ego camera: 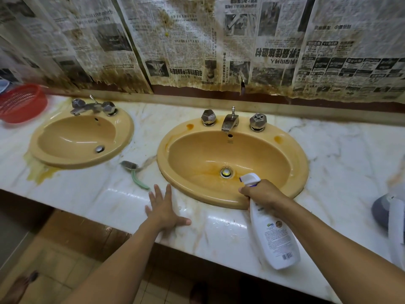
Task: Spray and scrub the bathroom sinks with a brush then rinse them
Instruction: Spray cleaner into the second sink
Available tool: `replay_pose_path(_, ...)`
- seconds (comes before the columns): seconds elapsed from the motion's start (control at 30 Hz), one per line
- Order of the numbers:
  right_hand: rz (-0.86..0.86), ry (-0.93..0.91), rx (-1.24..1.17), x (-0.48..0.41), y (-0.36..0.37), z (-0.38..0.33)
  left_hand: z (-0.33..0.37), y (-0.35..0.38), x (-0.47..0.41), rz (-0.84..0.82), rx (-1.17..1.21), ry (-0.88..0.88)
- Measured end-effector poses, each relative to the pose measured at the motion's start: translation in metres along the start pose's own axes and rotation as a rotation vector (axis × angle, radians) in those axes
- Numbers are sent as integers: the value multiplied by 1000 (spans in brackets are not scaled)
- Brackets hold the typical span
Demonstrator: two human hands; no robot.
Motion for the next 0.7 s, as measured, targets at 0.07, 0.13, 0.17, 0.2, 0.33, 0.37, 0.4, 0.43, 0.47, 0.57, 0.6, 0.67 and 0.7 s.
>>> replay_pose_path(0.07, -36, 6, -28, 2, -1, -2, -2, -1, 0, -38, -10, -23)
replay_pose_path(0.13, -97, 12, -53, 5, 2, -3, -4, 0, -1, -76, -24, -38)
replay_pose_path(0.17, -116, 14, -73, 5, 4, -3, -4, 1, -1, -88, -28, -37)
replay_pose_path(0.2, -122, 14, -90, 6, 6, -3, -3, 1, -2, -96, -28, -35)
replay_pose_path(0.33, -49, -2, -32, 0, 11, -4, -3, 0, -2, -104, -20, -26)
replay_pose_path(0.37, -29, -5, -27, -2, 11, -5, -4, -1, -1, -100, -19, -24)
replay_pose_path(0.4, -16, -9, -31, -4, 11, -8, -4, -1, -1, -97, -19, -23)
replay_pose_path(0.43, -14, -14, -46, -5, 12, -10, -4, -1, -1, -93, -19, -21)
replay_pose_path(0.47, -27, -18, -69, -6, 14, -13, -4, -1, 0, -91, -18, -20)
replay_pose_path(0.57, -148, -13, -195, -8, 30, -24, -3, -1, 0, -91, -19, -18)
replay_pose_path(0.6, -187, -6, -225, -9, 36, -26, -3, -2, 0, -93, -23, -21)
replay_pose_path(0.67, -224, 28, -235, -11, 47, -29, -3, -2, -1, -96, -30, -23)
replay_pose_path(0.7, -233, 44, -223, -13, 52, -30, -3, -2, -1, -97, -31, -23)
Point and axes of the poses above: each hand's wrist, its own x-axis away from the middle knuckle, its own y-axis out of the palm, z = x × y, the point moved 9 cm from there along -x, towards the middle knuckle, and after that the axes turned 13 degrees about -x, right-handed, at the moved point
